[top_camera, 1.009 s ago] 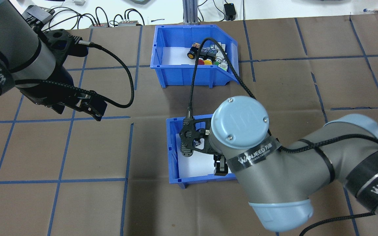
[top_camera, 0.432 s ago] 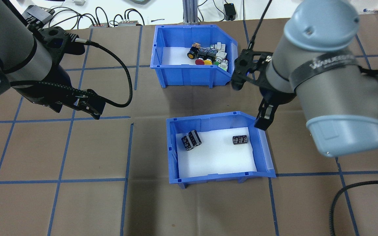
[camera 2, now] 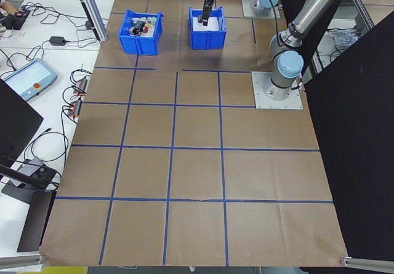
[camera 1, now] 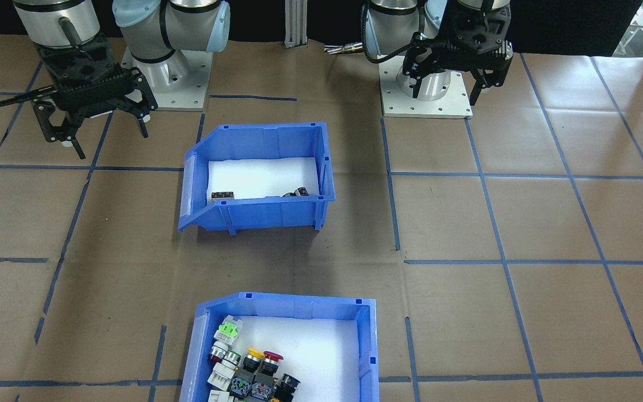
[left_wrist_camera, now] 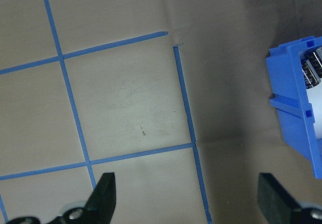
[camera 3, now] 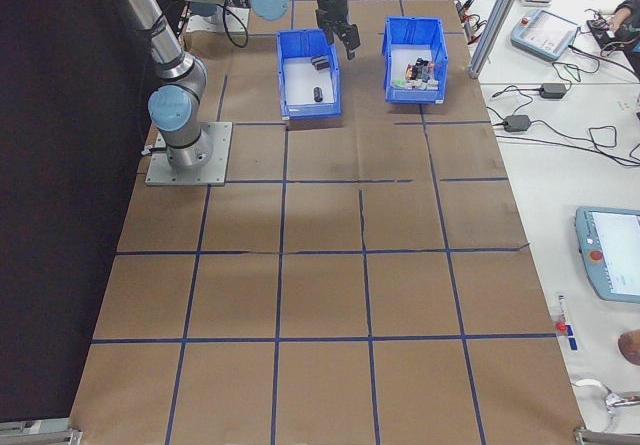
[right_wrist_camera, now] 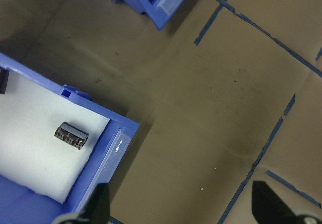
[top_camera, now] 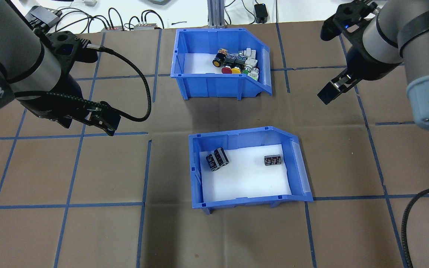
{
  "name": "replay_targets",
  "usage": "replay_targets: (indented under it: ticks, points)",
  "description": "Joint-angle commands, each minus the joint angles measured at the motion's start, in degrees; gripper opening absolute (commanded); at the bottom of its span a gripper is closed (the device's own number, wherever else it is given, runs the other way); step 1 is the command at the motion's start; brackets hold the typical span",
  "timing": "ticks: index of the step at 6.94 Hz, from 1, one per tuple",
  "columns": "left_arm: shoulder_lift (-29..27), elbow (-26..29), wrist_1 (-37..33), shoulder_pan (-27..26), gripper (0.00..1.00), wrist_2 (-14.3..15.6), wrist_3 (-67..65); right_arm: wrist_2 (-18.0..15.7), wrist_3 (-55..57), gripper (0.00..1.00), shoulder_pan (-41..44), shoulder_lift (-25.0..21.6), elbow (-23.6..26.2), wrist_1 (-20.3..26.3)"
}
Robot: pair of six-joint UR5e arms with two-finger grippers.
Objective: Place button box in front
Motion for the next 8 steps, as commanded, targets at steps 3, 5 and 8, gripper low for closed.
replay_targets:
  ticks: [3,5,8]
  points:
    - [0.32,0.04,0.09,0.06,1.00,0.00,0.17,-0.46,28.35,1.00,1.25,8.77,-9.01,6.76]
    - [0.32,0.04,0.09,0.06,1.00,0.00,0.17,-0.21,29.61,1.00,1.17,8.70,-9.55,9.15]
    - [0.32,0.04,0.09,0.06,1.00,-0.09,0.17,-0.38,29.52,1.00,1.17,8.44,-9.55,9.16]
